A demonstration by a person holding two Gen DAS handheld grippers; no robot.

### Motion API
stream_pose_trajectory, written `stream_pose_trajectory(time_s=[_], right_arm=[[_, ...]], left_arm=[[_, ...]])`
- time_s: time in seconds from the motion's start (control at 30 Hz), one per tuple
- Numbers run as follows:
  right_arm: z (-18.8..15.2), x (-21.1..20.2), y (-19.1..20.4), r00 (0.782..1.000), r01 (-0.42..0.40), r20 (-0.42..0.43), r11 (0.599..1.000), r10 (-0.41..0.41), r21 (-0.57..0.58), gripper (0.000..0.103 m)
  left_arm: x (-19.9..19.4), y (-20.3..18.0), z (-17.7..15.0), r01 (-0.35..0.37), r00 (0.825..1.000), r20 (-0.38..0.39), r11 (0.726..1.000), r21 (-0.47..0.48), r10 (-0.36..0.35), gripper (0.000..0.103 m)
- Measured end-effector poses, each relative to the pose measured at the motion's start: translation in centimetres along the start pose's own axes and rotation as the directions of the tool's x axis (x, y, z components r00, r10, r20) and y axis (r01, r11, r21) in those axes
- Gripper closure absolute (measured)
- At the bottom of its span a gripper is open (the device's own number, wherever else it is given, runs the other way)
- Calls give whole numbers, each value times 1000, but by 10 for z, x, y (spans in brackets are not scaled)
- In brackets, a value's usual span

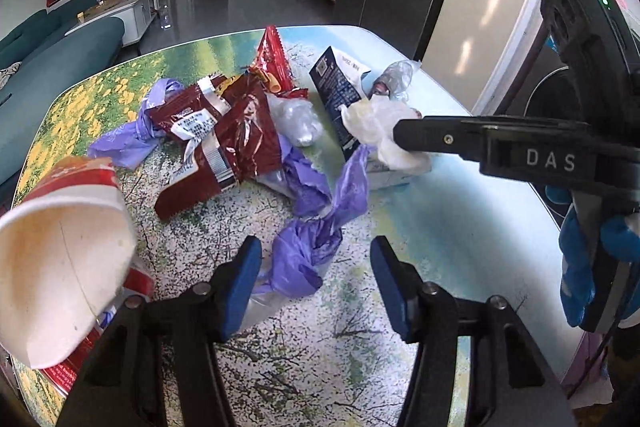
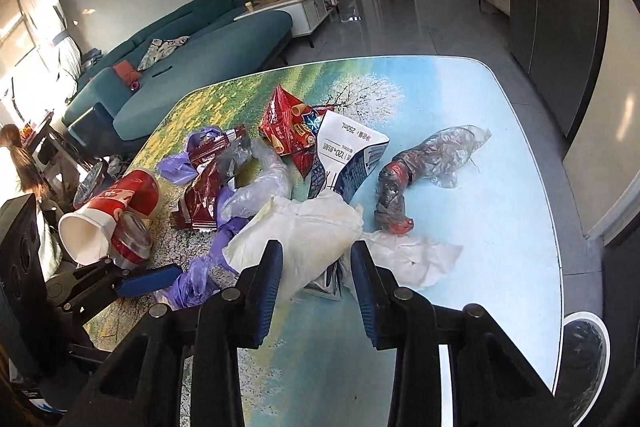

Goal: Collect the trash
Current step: 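Move both tools back over the trash on the table, then grasp the purple plastic bag with the left tool while the right tool grasps a white tissue, then carry the purple bag and tissue over the white trash bin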

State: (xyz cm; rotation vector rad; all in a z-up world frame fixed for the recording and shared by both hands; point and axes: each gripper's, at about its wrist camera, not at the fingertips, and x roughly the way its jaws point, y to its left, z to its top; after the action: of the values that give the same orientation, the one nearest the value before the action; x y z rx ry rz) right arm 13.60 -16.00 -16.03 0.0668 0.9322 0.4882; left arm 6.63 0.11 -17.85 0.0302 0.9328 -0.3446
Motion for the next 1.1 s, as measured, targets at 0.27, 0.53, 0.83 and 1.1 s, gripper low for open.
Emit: stream_pose_trajectory(time_s=[0.27,0.53,0.83,1.1], right_arm=[[2,-9,3,999,-32,30,999,33,-11,95],[-4,-72,1,981,-53,184,998,57,-30,95],[-39,-166,-75,939,102,318,988,-135,118,95],[-105,-198,-181,898,322,192,888,-397,330,95]], left_arm=[[3,-2,-4,44,999,-17,999,-14,-44,75],[-45,-11,8,63,994,86,997,-34,-60,76],[-65,-94,56,193,972,115,976,98,-204,76],[-13,-215,90,392,920,-58,901,187,-388,76]])
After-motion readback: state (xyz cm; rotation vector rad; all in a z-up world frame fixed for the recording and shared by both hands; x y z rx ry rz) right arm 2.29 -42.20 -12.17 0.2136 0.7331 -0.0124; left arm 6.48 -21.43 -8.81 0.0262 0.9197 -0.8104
